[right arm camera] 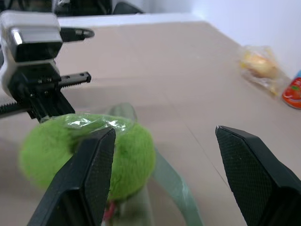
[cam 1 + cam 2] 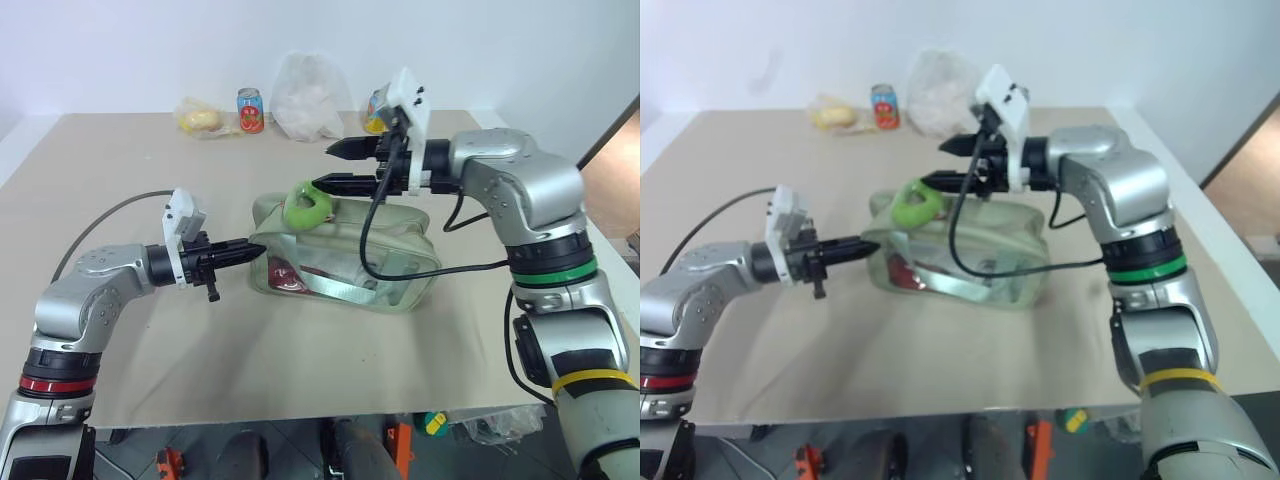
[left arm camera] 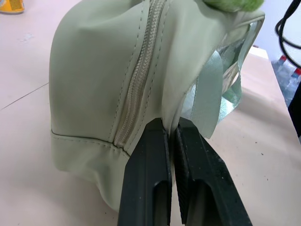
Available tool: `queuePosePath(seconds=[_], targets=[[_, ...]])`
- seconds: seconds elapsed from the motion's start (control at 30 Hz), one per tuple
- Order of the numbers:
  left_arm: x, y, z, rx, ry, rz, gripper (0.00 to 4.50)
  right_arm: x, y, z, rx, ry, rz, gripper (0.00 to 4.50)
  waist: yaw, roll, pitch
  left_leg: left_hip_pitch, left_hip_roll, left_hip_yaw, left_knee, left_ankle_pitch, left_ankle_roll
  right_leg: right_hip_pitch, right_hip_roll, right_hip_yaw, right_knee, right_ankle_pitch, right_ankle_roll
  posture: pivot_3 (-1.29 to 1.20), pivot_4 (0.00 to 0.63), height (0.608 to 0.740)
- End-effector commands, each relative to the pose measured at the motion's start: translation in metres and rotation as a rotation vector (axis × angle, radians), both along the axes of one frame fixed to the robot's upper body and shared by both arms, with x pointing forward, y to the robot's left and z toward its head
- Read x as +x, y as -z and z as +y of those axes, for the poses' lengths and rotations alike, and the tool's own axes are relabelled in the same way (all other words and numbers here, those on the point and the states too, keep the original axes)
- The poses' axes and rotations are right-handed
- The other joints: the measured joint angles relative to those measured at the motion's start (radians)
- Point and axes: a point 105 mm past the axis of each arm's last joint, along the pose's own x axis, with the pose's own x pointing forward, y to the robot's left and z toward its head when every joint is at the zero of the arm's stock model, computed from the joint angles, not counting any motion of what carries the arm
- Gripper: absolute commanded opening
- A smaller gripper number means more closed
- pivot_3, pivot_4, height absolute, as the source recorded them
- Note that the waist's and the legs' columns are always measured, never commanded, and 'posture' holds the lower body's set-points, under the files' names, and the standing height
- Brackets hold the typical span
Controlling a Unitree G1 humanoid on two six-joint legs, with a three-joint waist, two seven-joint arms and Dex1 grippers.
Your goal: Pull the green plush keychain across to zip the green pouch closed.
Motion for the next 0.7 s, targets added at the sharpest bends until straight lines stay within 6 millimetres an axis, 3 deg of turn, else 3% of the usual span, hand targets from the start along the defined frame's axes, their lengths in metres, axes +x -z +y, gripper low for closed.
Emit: queuePosePath(seconds=[0.03,0.2,0.33,0.53,0.57,0.7], targets=[[-0.005,0.000,-0.006,0.005,0.009,-0.005,0.00,-0.003,0.001,0.004,-0.059,-0.044,-0.044,3.50,-0.001,0.000,0.000,0.000,0.000,0.000,0.000,0.000,0.001,0.000,-0.001,0.000,0.000,0.000,0.000,0.00,0.150,0.740],[-0.007,0.000,-0.002,-0.003,-0.019,-0.001,0.00,-0.009,0.017,0.006,-0.140,-0.101,-0.035,3.50,-0.003,0.000,0.000,-0.005,-0.003,-0.001,0.002,-0.002,0.003,-0.004,-0.004,0.000,-0.001,0.001,0.003,0.00,0.150,0.740],[-0.008,0.000,-0.001,-0.004,-0.028,0.001,0.00,-0.002,0.015,0.006,-0.129,-0.068,-0.044,2.41,-0.003,0.000,0.000,-0.005,-0.003,-0.002,0.004,-0.001,0.003,-0.004,-0.004,-0.001,0.000,0.001,0.004,0.00,0.150,0.740],[-0.009,0.000,-0.001,-0.011,-0.028,0.013,0.00,0.001,0.010,0.002,-0.104,-0.050,-0.054,0.23,-0.004,0.000,0.000,-0.005,-0.001,-0.002,0.007,-0.001,0.002,-0.004,0.000,-0.002,0.001,0.002,0.003,0.00,0.150,0.740],[-0.008,0.000,-0.002,-0.012,-0.026,0.016,0.00,0.002,0.009,0.000,-0.098,-0.041,-0.054,0.04,-0.004,0.000,0.000,-0.005,-0.001,-0.002,0.008,-0.001,0.002,-0.004,0.000,-0.002,0.001,0.002,0.003,0.00,0.150,0.740],[-0.008,0.001,-0.005,-0.019,-0.014,0.024,0.00,0.009,0.000,-0.008,-0.074,0.010,-0.062,0.04,-0.003,0.000,0.000,-0.006,-0.001,-0.001,0.009,-0.001,0.002,-0.003,0.000,-0.002,0.001,0.002,0.003,0.00,0.150,0.740]])
